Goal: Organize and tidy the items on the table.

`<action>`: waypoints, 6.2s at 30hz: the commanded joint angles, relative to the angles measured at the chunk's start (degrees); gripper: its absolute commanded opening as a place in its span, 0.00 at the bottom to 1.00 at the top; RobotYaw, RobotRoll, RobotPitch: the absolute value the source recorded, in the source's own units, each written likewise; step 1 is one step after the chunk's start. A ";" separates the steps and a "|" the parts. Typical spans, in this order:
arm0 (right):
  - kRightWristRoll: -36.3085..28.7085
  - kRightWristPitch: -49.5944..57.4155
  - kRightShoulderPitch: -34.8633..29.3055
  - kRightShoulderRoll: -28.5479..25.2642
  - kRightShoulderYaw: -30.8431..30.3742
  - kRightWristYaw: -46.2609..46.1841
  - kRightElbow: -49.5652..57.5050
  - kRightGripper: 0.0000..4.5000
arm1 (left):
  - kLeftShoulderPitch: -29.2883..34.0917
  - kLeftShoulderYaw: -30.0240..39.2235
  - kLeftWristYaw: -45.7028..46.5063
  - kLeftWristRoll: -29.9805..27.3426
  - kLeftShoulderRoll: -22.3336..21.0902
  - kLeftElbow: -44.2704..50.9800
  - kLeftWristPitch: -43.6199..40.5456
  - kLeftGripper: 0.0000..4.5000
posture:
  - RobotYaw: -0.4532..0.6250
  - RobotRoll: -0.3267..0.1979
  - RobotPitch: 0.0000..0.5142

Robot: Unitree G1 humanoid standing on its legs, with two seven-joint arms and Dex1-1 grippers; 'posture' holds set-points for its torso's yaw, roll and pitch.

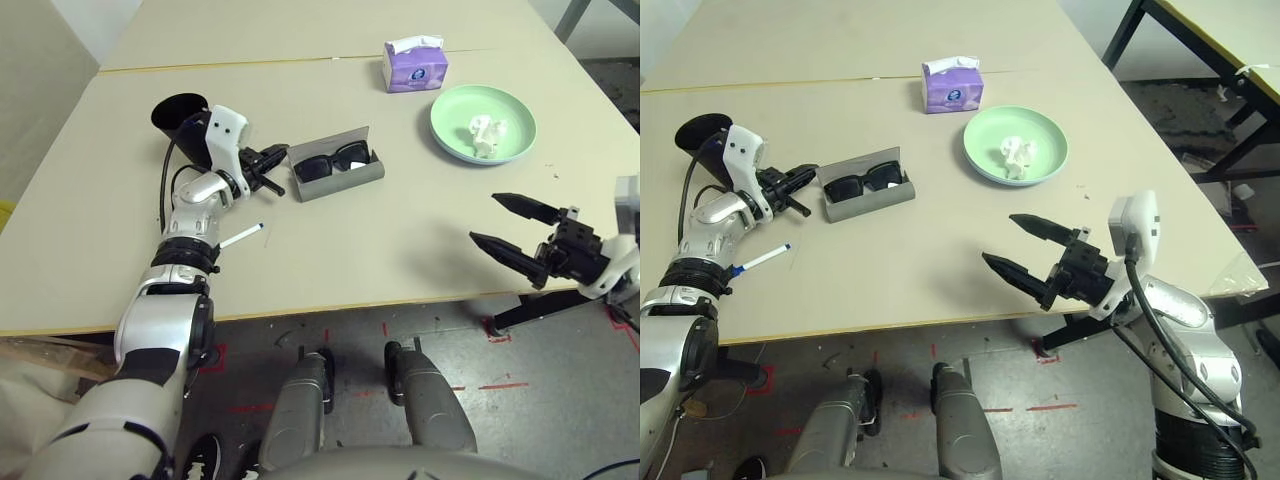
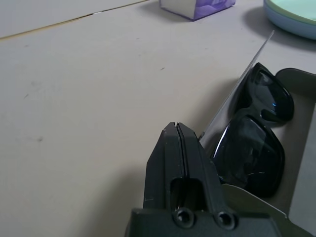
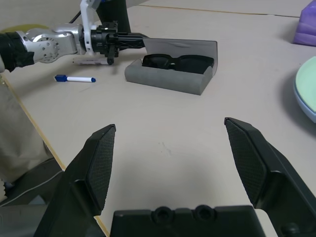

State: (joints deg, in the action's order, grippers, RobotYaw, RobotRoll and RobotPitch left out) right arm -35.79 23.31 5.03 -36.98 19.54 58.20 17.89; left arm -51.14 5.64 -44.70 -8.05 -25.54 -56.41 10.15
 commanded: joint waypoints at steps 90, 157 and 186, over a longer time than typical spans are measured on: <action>-3.17 -2.86 -5.69 -0.81 -2.40 -0.46 -2.31 1.00 | 12.64 -5.01 -15.40 -2.14 -3.33 17.59 -5.72 0.01 | 0.16 0.62 0.43; 10.04 -27.42 4.39 3.12 -23.99 19.01 -7.57 1.00 | 14.87 -19.20 -45.55 8.75 -41.25 46.12 -22.69 0.99 | 0.23 0.62 0.53; 13.29 -34.82 6.50 2.17 -24.48 16.33 -12.19 1.00 | 17.93 -18.93 -35.06 12.94 -30.47 43.89 -24.53 0.80 | 0.22 0.62 0.54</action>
State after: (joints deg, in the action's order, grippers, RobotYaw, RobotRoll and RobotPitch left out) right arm -22.00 -12.08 12.39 -34.56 -4.08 74.53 4.34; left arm -33.81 -11.96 -82.03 4.56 -57.99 -11.68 -13.82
